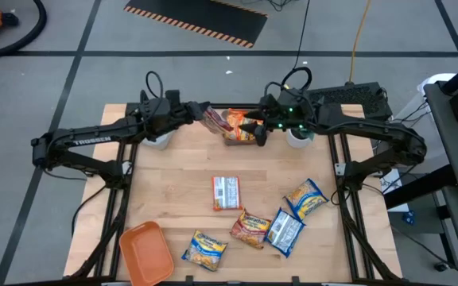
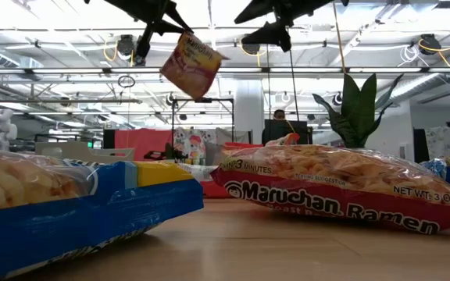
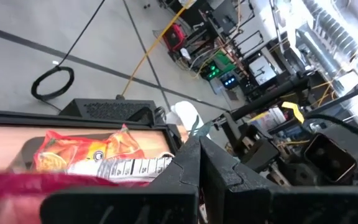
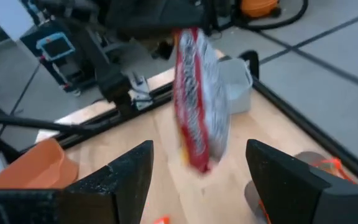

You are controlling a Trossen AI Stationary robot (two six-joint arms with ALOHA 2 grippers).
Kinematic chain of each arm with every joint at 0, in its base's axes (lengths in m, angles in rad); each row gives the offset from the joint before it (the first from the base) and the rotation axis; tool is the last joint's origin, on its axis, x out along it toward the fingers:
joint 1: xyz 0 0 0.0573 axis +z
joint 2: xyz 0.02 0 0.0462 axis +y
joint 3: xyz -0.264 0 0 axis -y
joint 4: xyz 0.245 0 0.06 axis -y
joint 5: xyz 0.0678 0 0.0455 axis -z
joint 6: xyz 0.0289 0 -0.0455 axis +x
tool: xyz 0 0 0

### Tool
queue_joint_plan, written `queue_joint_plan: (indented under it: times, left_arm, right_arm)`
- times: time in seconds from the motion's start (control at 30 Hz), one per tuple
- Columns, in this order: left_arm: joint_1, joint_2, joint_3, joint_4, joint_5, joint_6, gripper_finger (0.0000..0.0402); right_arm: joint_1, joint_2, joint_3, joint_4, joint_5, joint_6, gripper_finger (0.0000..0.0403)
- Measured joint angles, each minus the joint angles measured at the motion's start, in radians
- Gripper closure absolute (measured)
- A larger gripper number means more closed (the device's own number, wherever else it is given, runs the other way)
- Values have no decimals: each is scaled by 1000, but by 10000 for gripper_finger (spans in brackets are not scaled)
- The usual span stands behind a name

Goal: Sort Maruchan noodles
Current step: Put the left red noodle pack into the grey bin

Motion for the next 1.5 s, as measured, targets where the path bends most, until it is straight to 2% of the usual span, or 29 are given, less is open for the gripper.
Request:
queue_joint_plan:
  times: [0.33, 0.5, 0.67, 1.07, 1.17, 1.4, 1.5]
  left_arm:
    - [-13, 23, -2, 22, 0, 30, 402]
    - [-22, 29, 0, 67, 1, 109, 402]
    - [-22, 27, 0, 85, 48, 127, 402]
    - [-7, 28, 0, 91, 136, 202, 402]
    - [-1, 28, 0, 98, 163, 201, 402]
    - [5, 28, 0, 133, 169, 205, 402]
    - [12, 28, 0, 141, 176, 214, 402]
  right_arm:
    - [14, 60, 0, 112, 8, -52, 151]
    - [45, 84, 0, 122, 40, -60, 151]
    - [61, 87, 0, 139, 89, -64, 151]
    - [81, 182, -2, 332, 89, -55, 151]
    - [88, 197, 1, 351, 137, -39, 151]
    - [105, 255, -1, 342, 168, -38, 151]
    - [119, 280, -1, 336, 229, -16, 152]
